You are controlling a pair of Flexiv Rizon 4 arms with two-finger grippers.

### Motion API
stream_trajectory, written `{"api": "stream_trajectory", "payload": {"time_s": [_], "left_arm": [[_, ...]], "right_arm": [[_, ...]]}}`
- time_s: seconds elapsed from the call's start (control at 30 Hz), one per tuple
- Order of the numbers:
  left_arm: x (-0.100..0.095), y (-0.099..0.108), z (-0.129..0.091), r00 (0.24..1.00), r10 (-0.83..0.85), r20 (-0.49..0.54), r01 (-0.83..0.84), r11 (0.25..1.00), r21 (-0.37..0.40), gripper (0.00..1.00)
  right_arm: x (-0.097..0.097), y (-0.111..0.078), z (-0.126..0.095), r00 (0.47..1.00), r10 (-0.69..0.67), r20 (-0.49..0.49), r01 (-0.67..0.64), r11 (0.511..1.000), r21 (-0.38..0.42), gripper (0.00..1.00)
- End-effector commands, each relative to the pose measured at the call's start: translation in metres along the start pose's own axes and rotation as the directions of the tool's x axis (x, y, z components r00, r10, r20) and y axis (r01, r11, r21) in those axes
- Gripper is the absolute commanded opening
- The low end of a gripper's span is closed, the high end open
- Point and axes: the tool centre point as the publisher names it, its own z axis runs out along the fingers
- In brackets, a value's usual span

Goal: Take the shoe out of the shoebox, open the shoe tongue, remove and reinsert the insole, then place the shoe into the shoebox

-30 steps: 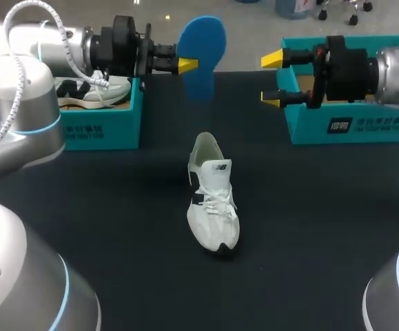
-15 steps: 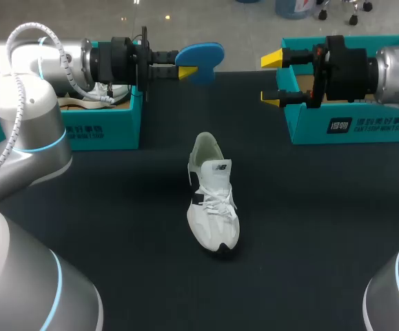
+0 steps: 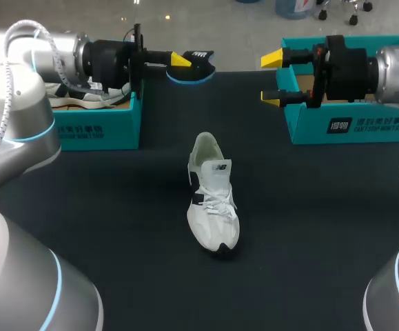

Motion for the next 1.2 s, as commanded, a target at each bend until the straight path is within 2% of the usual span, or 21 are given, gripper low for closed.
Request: {"api": "stream_trajectory", "payload": {"time_s": [0.03, 0.37, 0.43, 0.6, 0.73, 0.8, 0.97, 1.2], "left_arm": [[0.000, 0.007, 0.000, 0.996, 0.086, -0.004, -0.085, 0.996, 0.036, 0.00], [0.000, 0.007, 0.000, 0.996, 0.086, -0.004, -0.085, 0.996, 0.036, 0.00], [0.004, 0.009, -0.001, 0.996, 0.089, 0.026, -0.090, 0.995, 0.044, 0.00], [0.009, 0.012, -0.001, 0.978, 0.201, -0.054, -0.203, 0.979, -0.021, 0.00], [0.014, 0.012, 0.002, 0.964, 0.249, -0.092, -0.254, 0.966, -0.044, 0.00], [0.015, 0.010, 0.005, 0.957, 0.280, -0.074, -0.283, 0.958, -0.035, 0.00], [0.016, 0.008, 0.011, 0.943, 0.330, -0.028, -0.331, 0.944, -0.017, 0.00], [0.013, 0.004, 0.020, 0.930, 0.367, -0.029, -0.367, 0.930, -0.013, 0.00]], "right_arm": [[-0.001, 0.000, 0.001, 1.000, 0.001, 0.000, -0.001, 1.000, -0.001, 1.00], [-0.001, 0.000, 0.001, 1.000, 0.001, 0.000, -0.001, 1.000, -0.001, 1.00], [-0.001, 0.000, 0.001, 1.000, 0.001, 0.000, -0.001, 1.000, -0.001, 1.00], [-0.001, 0.000, 0.001, 1.000, 0.001, 0.000, -0.001, 1.000, -0.001, 1.00], [-0.001, 0.000, 0.001, 1.000, 0.001, 0.000, -0.001, 1.000, -0.001, 1.00], [-0.001, 0.000, 0.001, 1.000, 0.001, 0.000, -0.001, 1.000, -0.001, 1.00], [0.003, 0.009, 0.009, 0.999, 0.007, 0.045, -0.009, 0.999, 0.036, 1.00], [0.002, 0.022, 0.021, 0.997, 0.011, 0.072, -0.015, 0.998, 0.060, 1.00]]}}
